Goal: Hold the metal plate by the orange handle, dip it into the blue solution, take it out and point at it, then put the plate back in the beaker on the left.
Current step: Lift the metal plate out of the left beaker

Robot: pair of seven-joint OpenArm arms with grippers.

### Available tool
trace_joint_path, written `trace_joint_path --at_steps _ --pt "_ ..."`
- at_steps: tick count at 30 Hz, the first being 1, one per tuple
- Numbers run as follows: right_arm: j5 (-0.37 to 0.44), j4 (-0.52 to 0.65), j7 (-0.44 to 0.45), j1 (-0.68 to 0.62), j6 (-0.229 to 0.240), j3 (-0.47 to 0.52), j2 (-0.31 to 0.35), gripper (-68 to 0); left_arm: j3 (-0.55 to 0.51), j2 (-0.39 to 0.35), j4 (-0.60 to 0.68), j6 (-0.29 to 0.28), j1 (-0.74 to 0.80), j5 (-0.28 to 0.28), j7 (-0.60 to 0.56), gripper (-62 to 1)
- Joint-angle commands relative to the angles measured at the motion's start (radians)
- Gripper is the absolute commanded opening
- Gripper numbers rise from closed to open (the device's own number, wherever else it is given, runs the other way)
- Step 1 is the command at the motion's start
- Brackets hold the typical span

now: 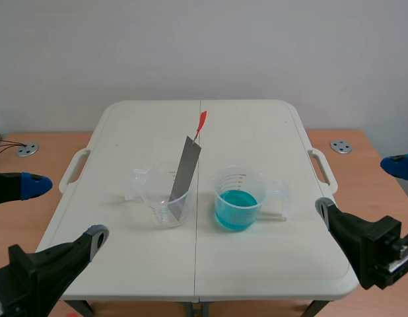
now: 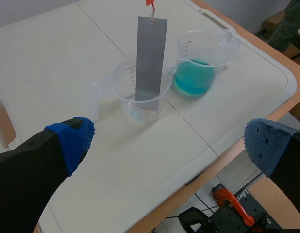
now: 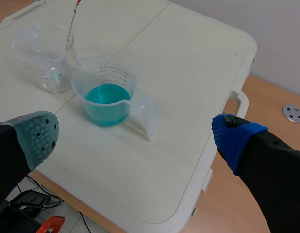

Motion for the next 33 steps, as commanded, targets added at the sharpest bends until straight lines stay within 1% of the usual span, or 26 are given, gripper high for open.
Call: trace_joint_path --at_steps 1,17,20,30,33 --pt "0.007 0.020 0.013 0.003 -0.003 0.002 0.006 -1.2 -0.005 0.008 0.006 -0.001 0.000 -0.009 -0.013 1.4" --pt "0.007 0.020 0.015 0.003 -0.003 0.002 0.006 -1.2 -0.005 0.008 0.006 -0.001 0.000 -0.006 -0.013 1.4" --pt "0.007 0.020 0.015 0.003 -0.003 0.002 0.006 -1.2 -0.005 0.008 0.006 0.000 0.000 -0.006 0.006 1.4" --pt "0.007 0.020 0.019 0.003 -0.003 0.002 0.006 -1.2 -0.006 0.008 0.006 0.000 0.000 -0.005 0.012 1.4" --pt "0.007 0.020 0.019 0.003 -0.003 0.002 0.006 -1.2 -0.006 0.008 0.006 0.000 0.000 0.017 0.012 1.4"
